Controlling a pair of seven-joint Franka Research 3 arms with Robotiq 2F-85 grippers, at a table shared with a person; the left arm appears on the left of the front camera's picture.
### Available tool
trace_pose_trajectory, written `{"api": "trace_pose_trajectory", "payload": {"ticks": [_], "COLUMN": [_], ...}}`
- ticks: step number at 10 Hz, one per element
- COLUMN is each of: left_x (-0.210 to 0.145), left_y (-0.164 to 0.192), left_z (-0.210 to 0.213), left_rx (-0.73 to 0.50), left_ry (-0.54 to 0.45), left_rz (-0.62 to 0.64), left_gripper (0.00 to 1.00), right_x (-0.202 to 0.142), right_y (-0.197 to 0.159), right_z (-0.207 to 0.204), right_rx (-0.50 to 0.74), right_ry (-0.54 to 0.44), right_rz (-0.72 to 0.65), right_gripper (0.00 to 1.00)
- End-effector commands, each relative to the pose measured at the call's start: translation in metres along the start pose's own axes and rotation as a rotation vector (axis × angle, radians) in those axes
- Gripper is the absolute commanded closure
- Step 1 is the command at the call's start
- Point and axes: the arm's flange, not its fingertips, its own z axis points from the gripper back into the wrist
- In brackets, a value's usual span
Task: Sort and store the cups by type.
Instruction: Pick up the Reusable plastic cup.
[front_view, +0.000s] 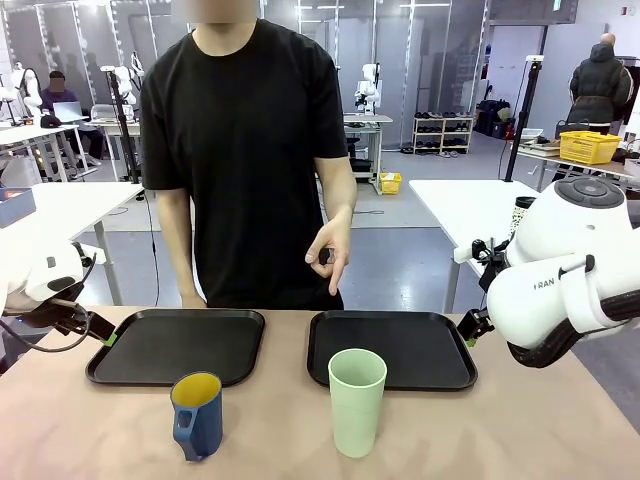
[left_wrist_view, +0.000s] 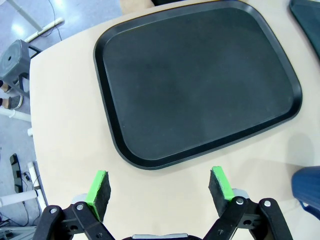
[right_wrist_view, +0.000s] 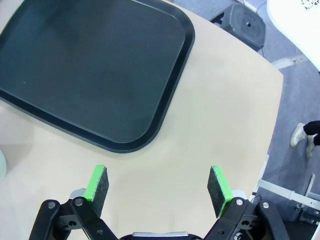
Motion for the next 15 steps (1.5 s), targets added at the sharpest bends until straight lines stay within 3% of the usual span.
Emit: {"api": "trace_pose_trajectory", "payload": {"ticks": [1, 3, 5, 6, 7, 8, 9, 11, 15], "left_x": [-0.001, -0.001, -0.001, -0.001, -0.001, -0.001, -0.001, -0.001, -0.001], "left_y": [0.001, 0.001, 0.001, 0.001, 0.001, 0.001, 0.001, 0.001, 0.001], "left_z": [0.000, 0.000, 0.000, 0.000, 0.000, 0.000, 0.000, 0.000, 0.000], "left_rx": [0.003, 0.003, 0.003, 0.003, 0.003, 0.003, 0.003, 0.003, 0.003], "left_ry": [-0.003, -0.003, -0.003, -0.003, -0.003, -0.003, -0.003, -0.003, -0.003], "left_rz": [-0.004, -0.004, -0.004, -0.004, -0.004, -0.004, -0.004, -0.004, -0.004], "left_gripper": [0.00, 0.00, 0.00, 0.00, 0.00, 0.00, 0.00, 0.00, 0.00], "right_x": [-0.002, 0.000, -0.007, -0.013, -0.016, -0.019, -0.019, -0.020, -0.019], "right_y": [0.001, 0.000, 0.002, 0.002, -0.002, -0.006, -0.008, -0.011, -0.004], "right_z": [-0.001, 0.000, 0.020, 0.031, 0.036, 0.034, 0.030, 0.021, 0.026], "right_rx": [0.002, 0.000, 0.038, 0.052, 0.062, 0.025, 0.005, 0.075, 0.059], "right_ry": [-0.003, 0.000, -0.023, 0.027, -0.007, 0.052, 0.048, 0.060, 0.080], "right_rz": [0.005, 0.000, 0.393, 0.589, 0.715, 0.867, 0.968, 1.079, 1.033], "right_gripper": [0.00, 0.00, 0.00, 0.00, 0.00, 0.00, 0.00, 0.00, 0.00]}}
